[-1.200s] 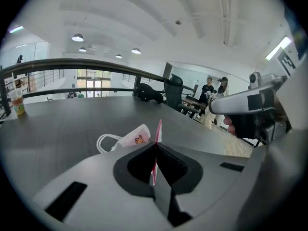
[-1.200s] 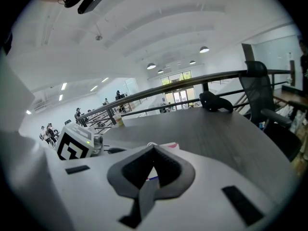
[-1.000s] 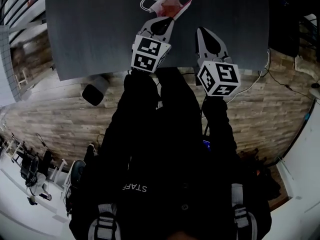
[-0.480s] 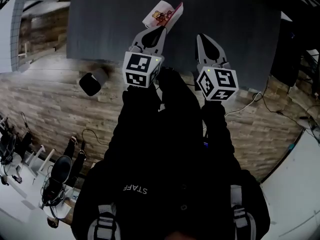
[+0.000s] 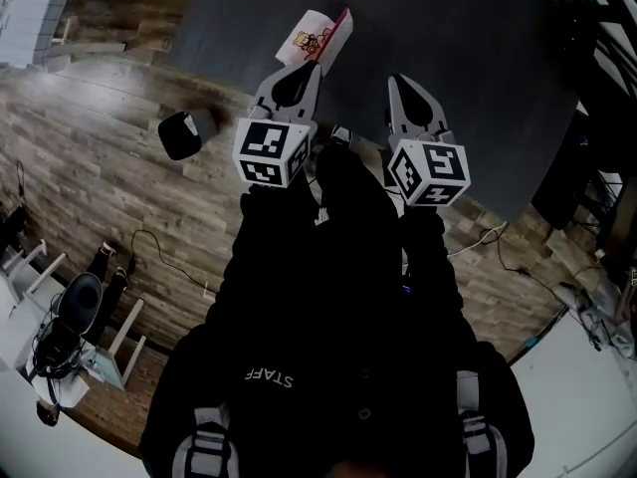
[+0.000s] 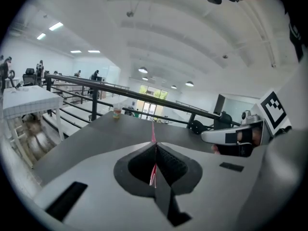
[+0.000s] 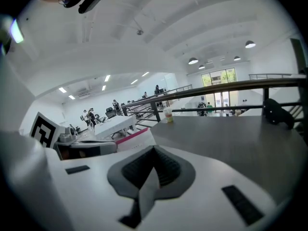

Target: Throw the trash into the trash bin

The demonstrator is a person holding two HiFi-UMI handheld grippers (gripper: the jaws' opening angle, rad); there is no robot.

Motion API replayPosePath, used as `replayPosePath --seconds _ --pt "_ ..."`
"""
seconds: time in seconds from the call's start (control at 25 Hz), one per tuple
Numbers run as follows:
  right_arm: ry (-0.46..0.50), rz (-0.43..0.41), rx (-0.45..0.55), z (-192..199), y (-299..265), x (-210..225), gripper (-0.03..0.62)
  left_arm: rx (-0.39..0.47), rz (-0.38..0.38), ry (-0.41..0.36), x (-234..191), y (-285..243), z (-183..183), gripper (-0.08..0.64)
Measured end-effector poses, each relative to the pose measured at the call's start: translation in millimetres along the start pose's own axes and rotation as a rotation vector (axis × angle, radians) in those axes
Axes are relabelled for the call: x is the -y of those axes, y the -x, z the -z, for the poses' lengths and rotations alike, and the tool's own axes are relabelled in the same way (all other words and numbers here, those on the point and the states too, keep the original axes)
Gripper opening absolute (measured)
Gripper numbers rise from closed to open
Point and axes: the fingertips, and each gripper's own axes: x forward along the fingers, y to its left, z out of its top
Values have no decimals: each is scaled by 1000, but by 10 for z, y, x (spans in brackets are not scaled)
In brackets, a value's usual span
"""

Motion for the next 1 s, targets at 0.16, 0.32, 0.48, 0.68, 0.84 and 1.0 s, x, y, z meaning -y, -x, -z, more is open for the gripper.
replayPosePath --seconds 0.16,0.32,0.48,0.68,0.84,1.0 --pt "33 -50 -21 -47 -288 -485 15 33 -62 29 -506 347 -79 5" --pt "74 -120 -49 -45 -604 -1098 15 69 -135 65 -1080 776 -114 5" --pt "119 -204 -85 0 -910 -1701 15 100 -223 101 -1602 1219 -102 5" --pt "172 -301 -129 144 -1265 -2521 15 119 -322 151 -2251 1815 25 5" --pt "217 -380 -170 320 -1510 -3161 15 125 -405 203 -2738 2282 253 5" --pt "264 -446 -205 509 -1661 -3757 15 129 -474 257 -3122 2737 518 5"
